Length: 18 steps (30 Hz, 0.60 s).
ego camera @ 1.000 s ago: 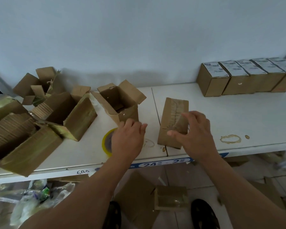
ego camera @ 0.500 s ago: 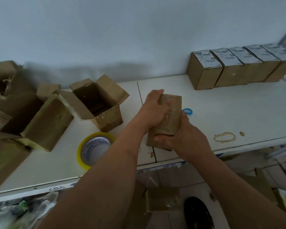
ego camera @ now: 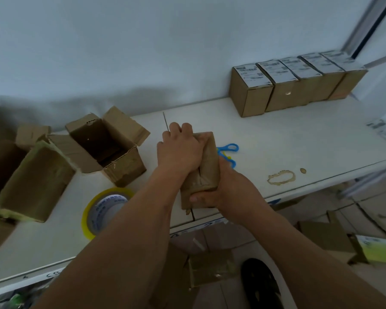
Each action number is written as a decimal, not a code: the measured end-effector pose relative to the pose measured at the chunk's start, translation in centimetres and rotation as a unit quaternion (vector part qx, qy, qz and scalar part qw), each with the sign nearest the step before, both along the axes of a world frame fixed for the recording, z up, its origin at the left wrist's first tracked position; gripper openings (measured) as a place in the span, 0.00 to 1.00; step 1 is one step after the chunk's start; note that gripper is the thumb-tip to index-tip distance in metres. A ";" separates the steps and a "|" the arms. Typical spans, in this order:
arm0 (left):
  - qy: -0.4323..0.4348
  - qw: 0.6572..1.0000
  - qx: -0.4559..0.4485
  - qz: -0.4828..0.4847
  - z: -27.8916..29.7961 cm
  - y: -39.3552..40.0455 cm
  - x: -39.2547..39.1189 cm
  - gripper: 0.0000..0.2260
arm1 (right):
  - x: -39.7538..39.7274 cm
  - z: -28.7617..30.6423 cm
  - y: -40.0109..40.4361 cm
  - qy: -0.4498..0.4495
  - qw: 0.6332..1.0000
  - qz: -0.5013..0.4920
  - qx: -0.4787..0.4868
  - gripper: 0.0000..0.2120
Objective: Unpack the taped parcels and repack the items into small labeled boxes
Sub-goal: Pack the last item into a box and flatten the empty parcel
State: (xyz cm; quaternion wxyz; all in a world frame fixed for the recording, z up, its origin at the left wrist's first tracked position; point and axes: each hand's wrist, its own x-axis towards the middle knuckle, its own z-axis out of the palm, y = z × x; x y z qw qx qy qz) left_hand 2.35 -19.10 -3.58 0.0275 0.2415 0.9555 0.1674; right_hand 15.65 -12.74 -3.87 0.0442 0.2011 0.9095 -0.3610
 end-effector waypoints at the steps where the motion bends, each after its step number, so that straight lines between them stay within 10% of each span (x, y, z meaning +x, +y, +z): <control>1: 0.013 1.000 -0.019 -0.008 0.2 -0.1 0.2 0.24 | 0.1 -0.1 -0.1 0.000 1.000 -0.004 -0.007 0.47; 11: 0.263 0.941 -0.061 -0.204 3.6 1.2 7.2 0.14 | 7.7 2.2 4.7 -0.059 0.981 -0.042 0.180 0.23; 18: 0.249 0.900 -0.116 -0.339 2.5 7.6 12.7 0.14 | 11.3 2.9 13.5 -0.066 0.929 -0.012 0.364 0.16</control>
